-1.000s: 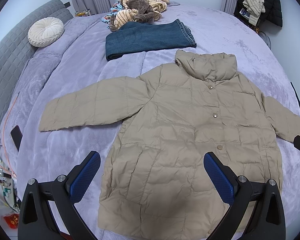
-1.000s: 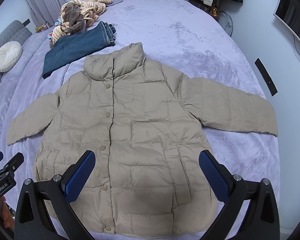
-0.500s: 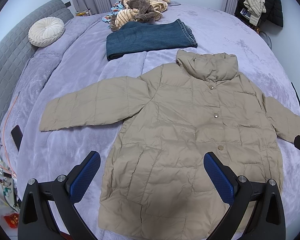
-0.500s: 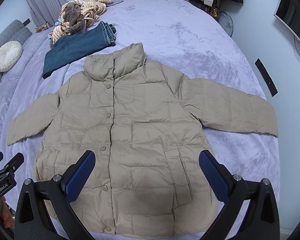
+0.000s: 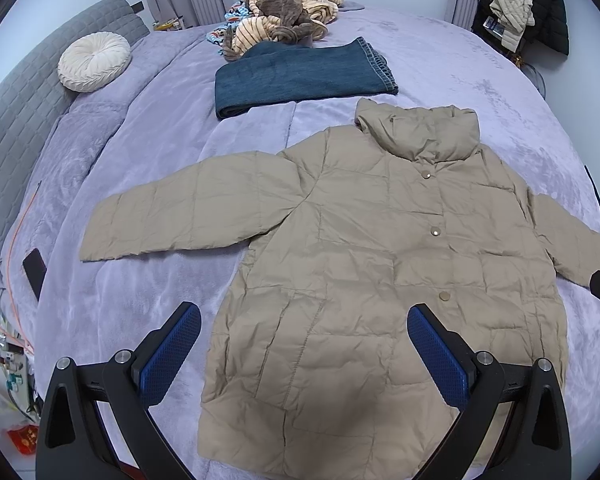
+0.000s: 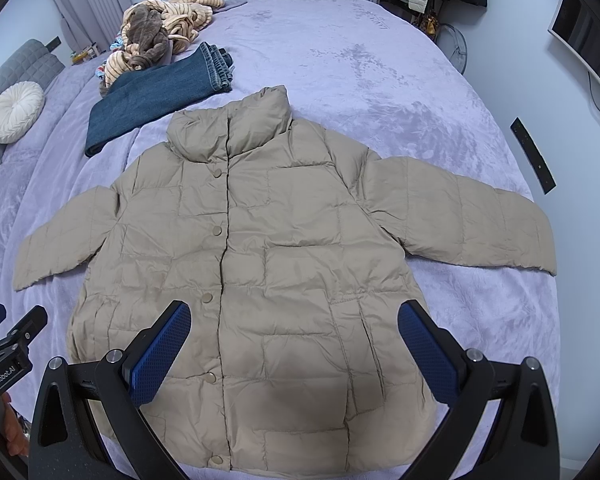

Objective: Fold large clothes

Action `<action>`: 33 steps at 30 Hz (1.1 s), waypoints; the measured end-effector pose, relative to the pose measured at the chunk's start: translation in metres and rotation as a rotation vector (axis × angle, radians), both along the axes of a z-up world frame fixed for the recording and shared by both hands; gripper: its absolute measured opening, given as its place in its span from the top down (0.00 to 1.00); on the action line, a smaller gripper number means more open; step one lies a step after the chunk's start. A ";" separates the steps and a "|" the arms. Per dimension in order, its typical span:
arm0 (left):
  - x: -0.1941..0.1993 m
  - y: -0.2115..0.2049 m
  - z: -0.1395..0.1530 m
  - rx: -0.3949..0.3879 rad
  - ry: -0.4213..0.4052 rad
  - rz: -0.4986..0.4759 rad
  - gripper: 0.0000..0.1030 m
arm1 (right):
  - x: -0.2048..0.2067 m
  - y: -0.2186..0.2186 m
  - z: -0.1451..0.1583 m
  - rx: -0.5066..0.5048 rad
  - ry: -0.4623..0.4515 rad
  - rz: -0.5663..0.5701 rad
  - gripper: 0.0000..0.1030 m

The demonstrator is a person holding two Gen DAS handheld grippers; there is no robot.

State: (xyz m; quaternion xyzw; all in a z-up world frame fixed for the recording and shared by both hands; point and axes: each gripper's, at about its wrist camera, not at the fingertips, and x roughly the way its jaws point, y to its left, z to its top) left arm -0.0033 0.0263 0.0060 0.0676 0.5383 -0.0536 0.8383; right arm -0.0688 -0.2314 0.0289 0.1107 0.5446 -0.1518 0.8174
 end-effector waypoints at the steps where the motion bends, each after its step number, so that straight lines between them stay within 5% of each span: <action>1: 0.000 0.002 0.000 0.000 0.001 0.001 0.00 | 0.000 0.000 0.000 0.001 0.000 0.001 0.00; 33: 0.002 0.003 -0.002 0.001 0.009 0.004 0.00 | 0.004 0.003 -0.002 0.000 0.002 0.001 0.00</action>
